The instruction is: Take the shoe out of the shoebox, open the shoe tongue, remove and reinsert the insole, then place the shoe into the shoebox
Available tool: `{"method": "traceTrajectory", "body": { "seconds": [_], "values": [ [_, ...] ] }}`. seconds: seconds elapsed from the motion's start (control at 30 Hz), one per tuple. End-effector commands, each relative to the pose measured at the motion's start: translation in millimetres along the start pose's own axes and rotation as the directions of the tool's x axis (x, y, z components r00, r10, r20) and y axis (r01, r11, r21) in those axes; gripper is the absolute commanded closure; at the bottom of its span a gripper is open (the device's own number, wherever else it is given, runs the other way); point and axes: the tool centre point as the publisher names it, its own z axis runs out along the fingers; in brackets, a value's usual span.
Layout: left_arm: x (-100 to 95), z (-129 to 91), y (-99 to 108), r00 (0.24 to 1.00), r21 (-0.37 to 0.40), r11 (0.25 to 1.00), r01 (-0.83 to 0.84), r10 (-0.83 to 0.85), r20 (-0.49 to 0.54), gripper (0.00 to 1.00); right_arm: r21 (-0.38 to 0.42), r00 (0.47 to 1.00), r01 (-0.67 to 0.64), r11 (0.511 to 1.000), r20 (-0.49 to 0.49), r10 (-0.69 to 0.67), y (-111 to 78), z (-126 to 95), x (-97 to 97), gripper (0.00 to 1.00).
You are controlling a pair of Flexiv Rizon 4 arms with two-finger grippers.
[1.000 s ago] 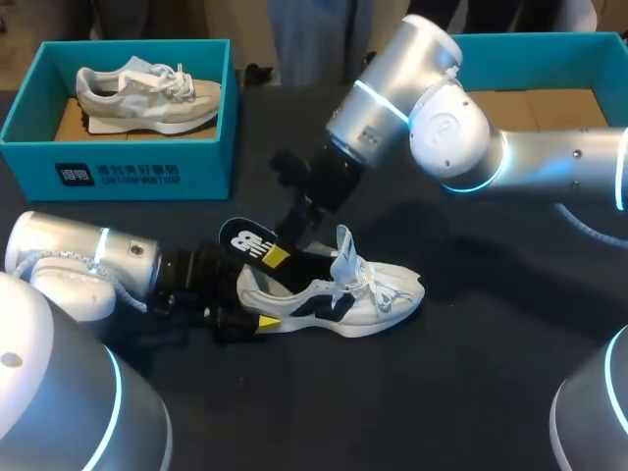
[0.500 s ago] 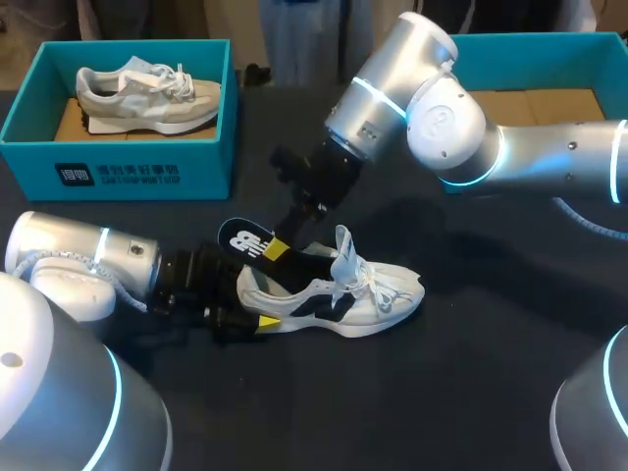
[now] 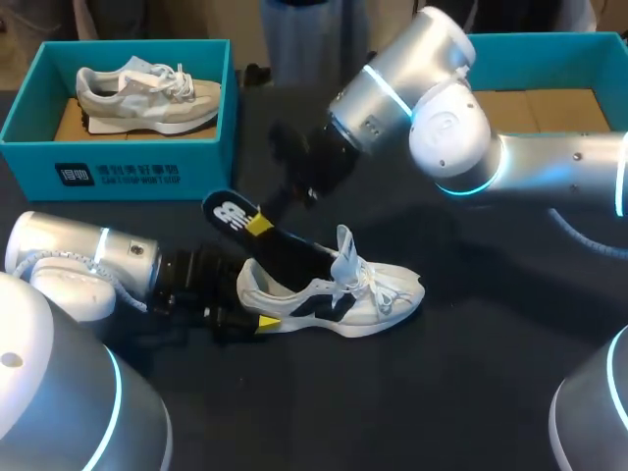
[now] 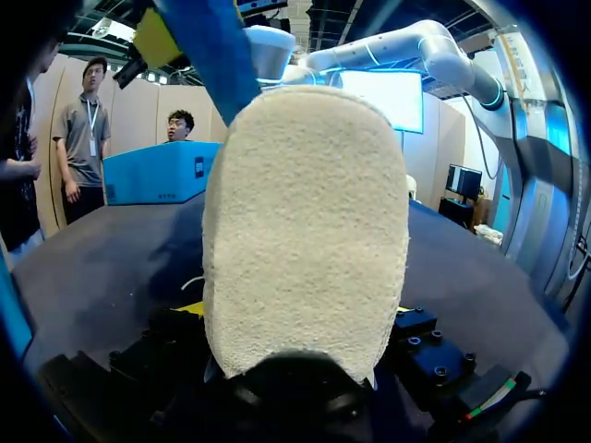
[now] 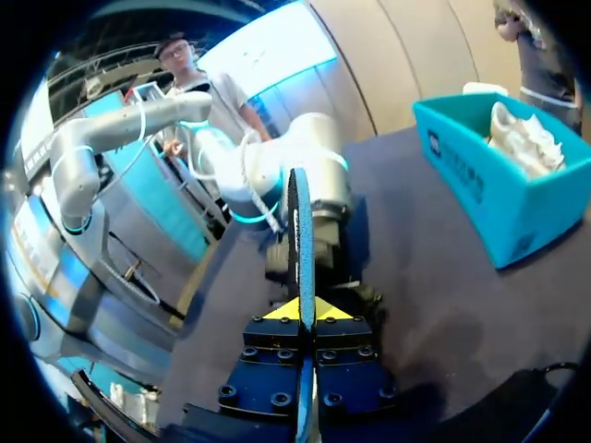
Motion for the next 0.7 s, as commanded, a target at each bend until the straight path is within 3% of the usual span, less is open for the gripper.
{"method": "traceTrajectory", "body": {
  "seconds": [0.03,0.17,0.47,0.6,0.7],
  "values": [
    [-0.4,6,3,1.0,-0.004,1.0,0.001,-0.001,-0.001,1.0,-0.097,0.993,0.035,0.995,0.117,-0.023,6.6,-7,12.1,1.0],
    [-0.4,6,3,1.0,-0.004,1.0,0.001,-0.001,-0.001,1.0,-0.185,0.985,0.082,0.979,0.166,-0.051,25.5,-12,6.8,1.0],
    [-0.4,6,3,1.0,-0.004,1.0,0.001,-0.001,-0.001,1.0,-0.234,0.977,0.087,0.968,0.212,-0.037,59.3,-37,-2.5,1.0],
    [-0.4,6,3,1.0,-0.004,1.0,0.001,-0.001,-0.001,1.0,-0.292,0.972,0.076,0.953,0.234,-0.005,67.5,-53,-3.1,1.0],
    [-0.4,6,3,1.0,-0.004,1.0,0.001,-0.001,-0.001,1.0,-0.292,0.972,0.076,0.953,0.234,-0.005,67.5,-53,-3.1,1.0]
  ]
}}
